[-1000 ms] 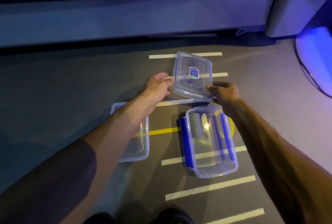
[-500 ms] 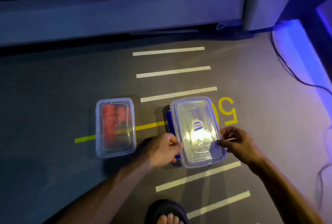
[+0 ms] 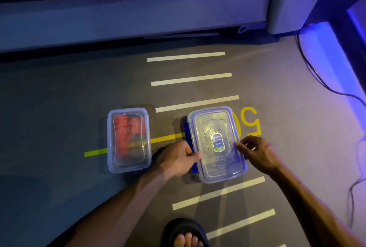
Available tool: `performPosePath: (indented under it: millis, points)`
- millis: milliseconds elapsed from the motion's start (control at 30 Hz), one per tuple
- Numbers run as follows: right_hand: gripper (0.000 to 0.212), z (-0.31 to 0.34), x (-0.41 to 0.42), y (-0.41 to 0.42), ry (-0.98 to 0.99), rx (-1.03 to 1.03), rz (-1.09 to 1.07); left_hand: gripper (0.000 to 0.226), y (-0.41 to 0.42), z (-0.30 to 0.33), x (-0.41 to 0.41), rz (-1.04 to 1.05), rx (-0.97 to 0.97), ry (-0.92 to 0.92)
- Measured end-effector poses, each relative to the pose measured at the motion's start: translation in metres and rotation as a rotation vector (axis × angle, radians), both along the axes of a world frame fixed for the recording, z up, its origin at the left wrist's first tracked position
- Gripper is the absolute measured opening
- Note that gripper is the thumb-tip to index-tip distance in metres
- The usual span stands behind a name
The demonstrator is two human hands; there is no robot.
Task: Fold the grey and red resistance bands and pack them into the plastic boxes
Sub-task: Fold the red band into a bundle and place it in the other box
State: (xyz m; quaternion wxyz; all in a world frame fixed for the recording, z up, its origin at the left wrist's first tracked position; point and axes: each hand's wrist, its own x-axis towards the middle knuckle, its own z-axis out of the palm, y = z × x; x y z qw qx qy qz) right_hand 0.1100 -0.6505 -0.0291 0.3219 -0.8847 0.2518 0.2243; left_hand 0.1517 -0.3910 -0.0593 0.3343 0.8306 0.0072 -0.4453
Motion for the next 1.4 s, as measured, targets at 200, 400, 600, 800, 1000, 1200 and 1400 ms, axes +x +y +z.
performPosePath:
  millis: [200,400,600,800,1000,1200,1400]
  points:
    - [0.029,0.001,0.01,-0.003,0.121,0.367,-0.288,0.05,0.0,-0.008,-0.004,0.405,-0.371,0.294]
    - [0.039,-0.002,0.01,-0.011,0.083,0.259,-0.269,0.025,-0.007,-0.004,-0.004,0.315,-0.249,0.038]
    - [0.023,-0.002,0.007,-0.001,-0.027,-0.062,-0.006,0.023,-0.02,0.012,-0.001,0.121,-0.042,-0.064]
    - [0.019,-0.003,0.005,0.008,-0.056,-0.232,0.084,0.032,-0.038,0.034,-0.002,-0.017,0.147,-0.204]
    - [0.017,-0.003,-0.009,0.009,-0.084,-0.004,-0.097,0.029,0.042,0.053,0.019,0.111,-0.101,-0.378]
    - [0.014,-0.011,-0.006,0.053,-0.18,0.239,-0.274,0.012,0.176,0.036,0.009,0.577,0.121,-0.506]
    - [0.013,-0.011,0.034,0.102,-0.222,0.273,-0.134,0.033,0.178,0.015,-0.032,0.932,-0.246,-0.185]
